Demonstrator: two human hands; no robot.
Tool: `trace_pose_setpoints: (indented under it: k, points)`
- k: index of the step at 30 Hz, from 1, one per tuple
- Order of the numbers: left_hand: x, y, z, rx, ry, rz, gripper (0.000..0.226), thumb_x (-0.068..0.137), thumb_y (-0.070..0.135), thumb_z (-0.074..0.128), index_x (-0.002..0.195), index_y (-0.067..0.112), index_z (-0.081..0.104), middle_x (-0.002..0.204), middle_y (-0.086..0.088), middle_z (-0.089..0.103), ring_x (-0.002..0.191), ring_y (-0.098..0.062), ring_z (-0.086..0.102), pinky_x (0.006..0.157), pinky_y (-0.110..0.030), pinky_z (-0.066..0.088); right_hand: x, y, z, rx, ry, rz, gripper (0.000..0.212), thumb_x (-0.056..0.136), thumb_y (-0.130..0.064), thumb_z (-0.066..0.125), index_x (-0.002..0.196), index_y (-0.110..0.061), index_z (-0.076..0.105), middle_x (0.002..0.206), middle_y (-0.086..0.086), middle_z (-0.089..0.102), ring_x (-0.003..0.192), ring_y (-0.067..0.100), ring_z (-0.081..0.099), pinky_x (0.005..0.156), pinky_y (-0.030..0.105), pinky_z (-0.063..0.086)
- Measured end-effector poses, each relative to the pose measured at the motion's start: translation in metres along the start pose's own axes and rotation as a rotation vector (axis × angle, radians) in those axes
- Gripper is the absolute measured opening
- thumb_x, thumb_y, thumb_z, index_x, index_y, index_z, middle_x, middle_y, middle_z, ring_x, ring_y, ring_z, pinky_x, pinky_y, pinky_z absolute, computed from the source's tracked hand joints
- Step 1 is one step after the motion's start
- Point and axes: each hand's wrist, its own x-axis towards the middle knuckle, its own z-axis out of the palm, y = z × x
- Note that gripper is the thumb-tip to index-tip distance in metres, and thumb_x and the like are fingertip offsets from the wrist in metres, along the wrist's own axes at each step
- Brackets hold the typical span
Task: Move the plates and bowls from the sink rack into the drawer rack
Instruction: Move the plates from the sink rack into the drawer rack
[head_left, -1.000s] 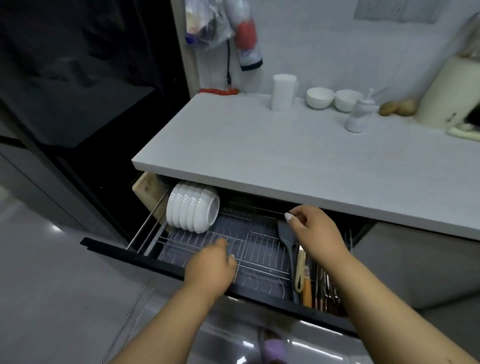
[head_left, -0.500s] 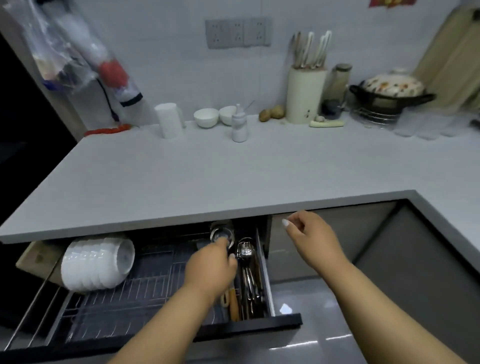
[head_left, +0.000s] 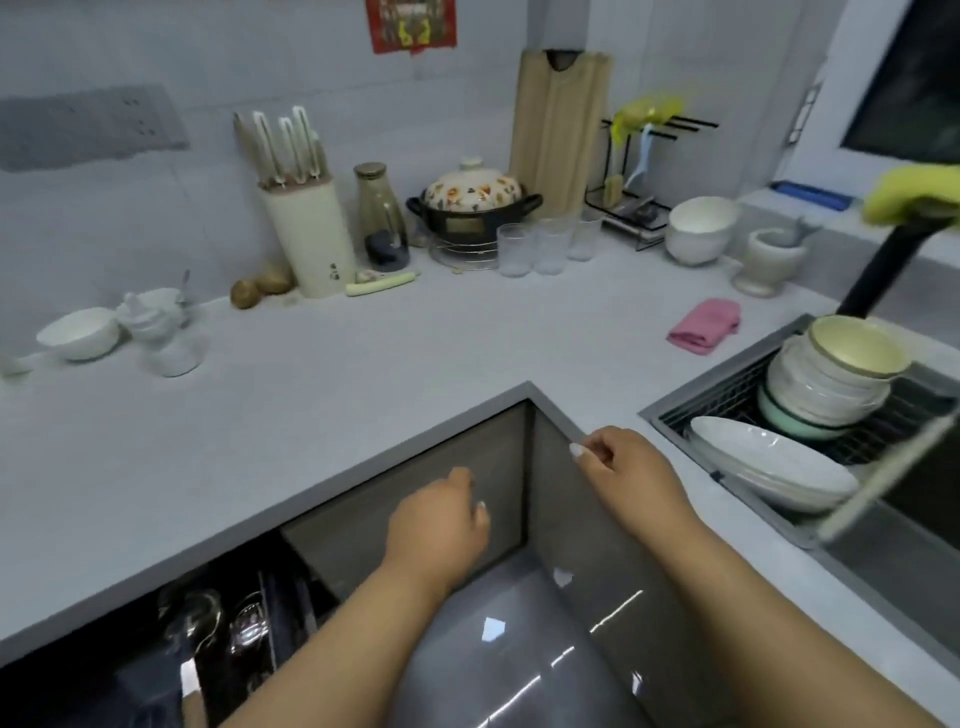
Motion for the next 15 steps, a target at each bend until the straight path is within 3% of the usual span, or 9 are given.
trace_pose_setpoints:
  k: [8,15]
  points:
    - [0.055,0.109,0.047,-0.009,-0.085,0.236,0.031,0.094,0.031,0.043,0.12,0.016,0.051,0.101,-0.002,0.065,0.092,-0.024,0.061,0.07,-0.032,0.046,0.019,0.1,-0.064,-0.045,0.151,0.196,0.019,0.092,-0.032,0.052,0.095,-0.016,0.062,0.091,-0.001,0.058,0.085,0.018,0.054,0.068,0.026,0.034]
    - [0.087,0.161,0.074,0.047,-0.126,0.352,0.033,0.094,0.03,0.039,0.121,0.014,0.05,0.099,-0.001,0.065,0.09,-0.023,0.061,0.073,-0.034,0.051,0.025,0.163,-0.084,-0.174,0.206,0.339,0.038,0.092,-0.034,0.056,0.123,-0.013,0.059,0.122,0.005,0.059,0.113,0.021,0.051,0.092,0.03,0.041]
